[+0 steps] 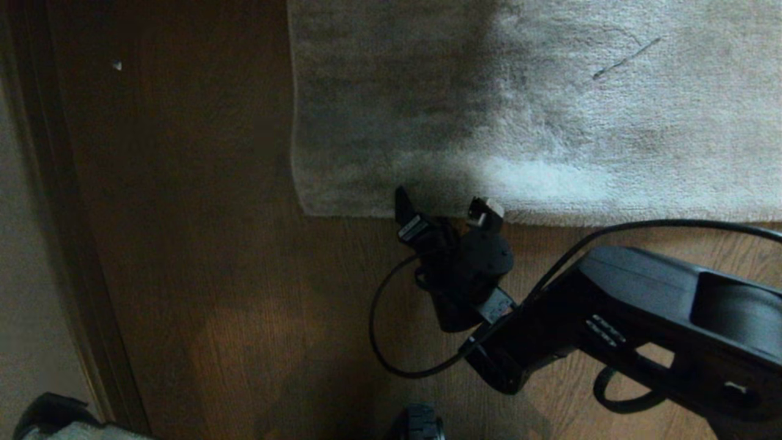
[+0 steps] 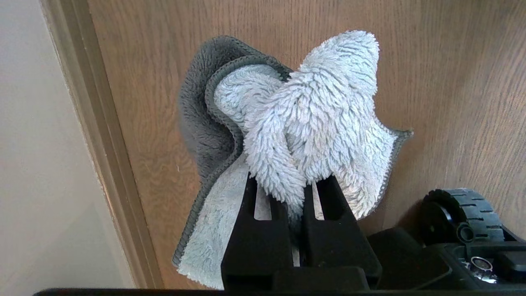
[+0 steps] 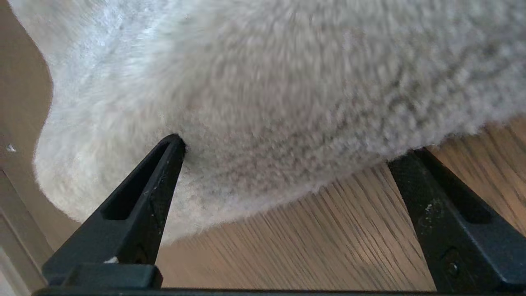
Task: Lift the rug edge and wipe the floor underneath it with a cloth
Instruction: Lift up the carpet
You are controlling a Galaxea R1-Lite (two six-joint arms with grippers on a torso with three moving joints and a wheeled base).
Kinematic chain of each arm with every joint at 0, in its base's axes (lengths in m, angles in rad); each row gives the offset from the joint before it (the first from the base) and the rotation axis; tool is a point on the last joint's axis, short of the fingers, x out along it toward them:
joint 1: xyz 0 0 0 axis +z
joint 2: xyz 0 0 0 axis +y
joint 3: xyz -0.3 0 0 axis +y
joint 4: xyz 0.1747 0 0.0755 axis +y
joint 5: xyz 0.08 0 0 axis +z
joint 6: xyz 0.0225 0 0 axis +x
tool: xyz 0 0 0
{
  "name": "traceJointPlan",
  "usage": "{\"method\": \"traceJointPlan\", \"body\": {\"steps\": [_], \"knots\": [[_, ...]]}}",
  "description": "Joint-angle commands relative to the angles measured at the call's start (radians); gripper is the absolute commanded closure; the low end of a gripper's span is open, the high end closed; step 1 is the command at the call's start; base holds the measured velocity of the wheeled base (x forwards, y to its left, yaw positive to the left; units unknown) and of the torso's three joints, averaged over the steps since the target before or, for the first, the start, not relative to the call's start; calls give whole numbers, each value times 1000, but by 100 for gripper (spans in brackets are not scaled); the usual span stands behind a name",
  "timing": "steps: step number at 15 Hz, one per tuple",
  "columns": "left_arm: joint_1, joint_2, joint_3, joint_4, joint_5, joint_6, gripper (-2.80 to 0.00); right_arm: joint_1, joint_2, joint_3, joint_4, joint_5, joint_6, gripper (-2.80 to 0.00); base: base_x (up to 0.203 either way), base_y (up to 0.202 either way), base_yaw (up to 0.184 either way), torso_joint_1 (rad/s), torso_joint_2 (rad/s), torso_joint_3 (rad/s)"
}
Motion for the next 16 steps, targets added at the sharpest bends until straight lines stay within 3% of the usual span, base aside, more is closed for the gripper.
{"method": "traceJointPlan", "body": {"steps": [1,9,16], "knots": [[0,0,0,0,-1,0,0,0,-12,-14,-49,-1,0,-280,0,0,0,0,0,0],[0,0,0,0,0,0,0,11,-117,3,-49,51,-38,-280,0,0,0,0,0,0],[0,0,0,0,-1,0,0,103,-228,158,-49,83,-64,-280,0,0,0,0,0,0]]}}
